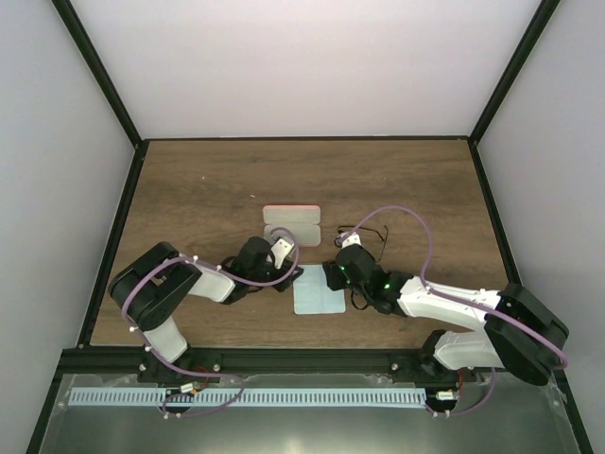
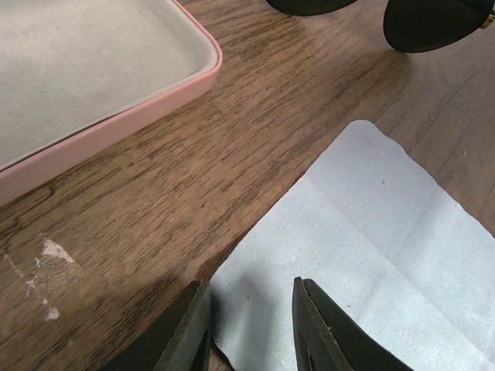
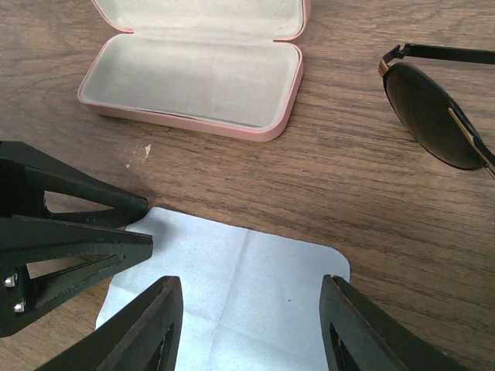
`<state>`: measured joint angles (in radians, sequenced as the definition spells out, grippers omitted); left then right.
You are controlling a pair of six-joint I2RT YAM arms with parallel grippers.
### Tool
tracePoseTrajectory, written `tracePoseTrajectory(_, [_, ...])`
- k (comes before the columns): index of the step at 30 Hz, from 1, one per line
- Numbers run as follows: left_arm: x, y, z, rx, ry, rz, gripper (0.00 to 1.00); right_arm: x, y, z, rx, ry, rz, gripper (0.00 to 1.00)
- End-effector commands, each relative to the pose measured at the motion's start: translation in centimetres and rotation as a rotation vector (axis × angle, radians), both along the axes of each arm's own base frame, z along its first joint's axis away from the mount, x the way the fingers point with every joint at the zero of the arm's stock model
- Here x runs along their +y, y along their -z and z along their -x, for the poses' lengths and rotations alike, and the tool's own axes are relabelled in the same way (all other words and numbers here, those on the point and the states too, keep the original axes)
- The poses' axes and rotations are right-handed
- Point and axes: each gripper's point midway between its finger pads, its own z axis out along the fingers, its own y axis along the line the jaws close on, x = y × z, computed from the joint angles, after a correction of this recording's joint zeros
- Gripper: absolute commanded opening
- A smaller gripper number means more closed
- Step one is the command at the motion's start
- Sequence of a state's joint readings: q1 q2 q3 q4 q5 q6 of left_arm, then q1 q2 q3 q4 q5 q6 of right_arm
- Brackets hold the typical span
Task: Organize the sunglasses
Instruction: Fold the glasses cleaning cloth at the center of the board.
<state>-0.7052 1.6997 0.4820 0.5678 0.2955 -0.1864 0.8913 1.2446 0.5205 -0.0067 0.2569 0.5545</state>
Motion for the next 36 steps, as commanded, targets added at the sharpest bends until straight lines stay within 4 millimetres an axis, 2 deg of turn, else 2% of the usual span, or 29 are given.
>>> tracePoseTrajectory(1, [-0.1, 0.7, 0.5, 0.033, 0.023, -0.001, 0.3, 0.1, -0.5, -0.4, -0.012, 0.009, -0.013, 0.51])
tracePoseTrajectory(11, [0.0, 0.9, 0.3, 0.038, 0.009, -0.009, 0.26, 0.4, -0.5, -0.3, -0.006, -0.004, -0.024, 0.51])
tracePoseTrajectory(15, [0.3, 0.8, -0.3, 0.027, -0.026, -0.021, 0.36, 0.5, -0.3, -0.3, -0.003, -0.006, -0.025, 0.51])
tracePoseTrajectory(21, [0.4, 0.7, -0.8, 0.024, -0.045, -0.026, 0.36, 0.6, -0.2, -0.3, 0.0, -0.01, -0.025, 0.51])
tracePoseTrajectory(28, [0.5, 1.2, -0.8, 0.043, -0.05, -0.029, 0.26, 0.6, 0.2, -0.2, 0.008, -0.009, -0.022, 0.51])
tracePoseTrajectory(34, [0.4, 1.2, -0.6, 0.051, -0.037, -0.025, 0.09, 0.6, 0.1, -0.3, 0.004, -0.01, -0.021, 0.51])
tracePoseTrajectory(36, [0.3, 1.3, -0.5, 0.053, -0.031, -0.023, 0.08, 0.6, 0.1, -0.3, 0.006, -0.01, -0.021, 0.51])
